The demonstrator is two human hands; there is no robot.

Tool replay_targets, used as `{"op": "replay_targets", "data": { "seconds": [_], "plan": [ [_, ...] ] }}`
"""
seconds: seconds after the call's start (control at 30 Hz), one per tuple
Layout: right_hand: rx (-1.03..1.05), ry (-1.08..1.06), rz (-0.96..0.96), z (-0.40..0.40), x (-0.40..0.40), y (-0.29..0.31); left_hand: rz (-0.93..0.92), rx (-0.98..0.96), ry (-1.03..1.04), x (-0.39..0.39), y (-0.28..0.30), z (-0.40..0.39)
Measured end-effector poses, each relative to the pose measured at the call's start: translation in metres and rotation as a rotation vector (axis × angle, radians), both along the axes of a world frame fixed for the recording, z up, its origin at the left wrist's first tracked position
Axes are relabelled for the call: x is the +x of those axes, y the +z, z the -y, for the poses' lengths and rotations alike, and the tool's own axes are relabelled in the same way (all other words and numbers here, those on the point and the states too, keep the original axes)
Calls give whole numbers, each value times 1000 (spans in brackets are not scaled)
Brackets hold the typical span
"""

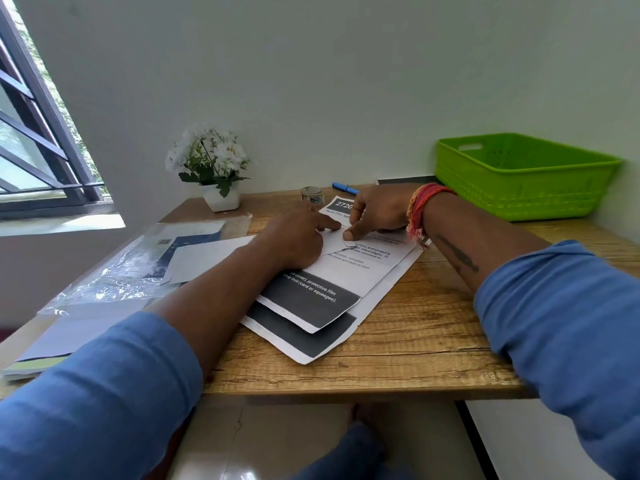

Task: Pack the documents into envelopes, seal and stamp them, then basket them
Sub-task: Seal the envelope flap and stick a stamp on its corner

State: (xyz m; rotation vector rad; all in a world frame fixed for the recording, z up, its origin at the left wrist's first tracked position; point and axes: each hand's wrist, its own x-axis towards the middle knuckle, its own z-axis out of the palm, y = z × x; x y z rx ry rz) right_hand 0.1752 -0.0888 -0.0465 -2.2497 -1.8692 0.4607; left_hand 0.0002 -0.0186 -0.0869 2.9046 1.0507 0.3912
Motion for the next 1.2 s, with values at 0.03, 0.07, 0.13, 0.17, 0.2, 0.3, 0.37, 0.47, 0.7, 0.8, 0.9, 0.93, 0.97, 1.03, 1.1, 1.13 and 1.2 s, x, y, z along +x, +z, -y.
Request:
{"op": "replay_targets", "data": {
  "seconds": [0.03, 0.07, 0.13, 0.17, 0.2, 0.3, 0.37, 0.47, 0.7, 0.8, 0.9, 0.93, 0.97, 1.03, 1.1, 1.13, 1.2],
  "plan": [
    [-18, 4, -5, 1, 0, 1, -14, 4, 4, 1, 1, 1],
    [-37, 11, -11, 2, 0, 3, -22, 3, 6, 2, 2, 1],
    [-58, 18, -29, 7, 0, 7, -38, -7, 6, 3, 5, 0],
    [-64, 20, -32, 9, 0, 9, -42, -13, 6, 5, 8, -2],
    [-72, 20, -30, 10, 0, 10, -40, -20, 8, 6, 10, -3],
    [-99, 19, -65, 12, 0, 11, -22, -43, 27, 15, 14, -10],
    [-112, 19, -88, 11, 1, 11, 6, -83, 62, 20, 16, -16],
    [-128, 30, -64, 9, 2, 12, 63, -206, 88, 26, 18, -22],
    [-134, 52, -62, 4, 6, 10, 170, -23, 215, 30, 1, -30],
    [-133, 61, -54, 4, 6, 10, 142, -25, 202, 30, -1, -30],
    [-118, 46, -82, 6, 7, 8, 194, -107, 187, 28, 0, -34],
    [-115, 42, -96, 6, 8, 8, 220, -129, 181, 27, 1, -34],
    [-110, 36, -112, 6, 8, 7, 236, -139, 174, 27, 2, -33],
    [-98, 27, -148, 5, 10, 6, 255, -119, 166, 28, 2, -30],
    [-59, -8, -209, 3, 16, 2, 338, -54, 150, 29, 5, -26],
    [-21, -38, -265, 1, 19, 0, 412, -37, 125, 29, 8, -24],
    [61, -99, -397, -2, 25, -6, 553, -28, 65, 29, 12, -21]
  ]
}}
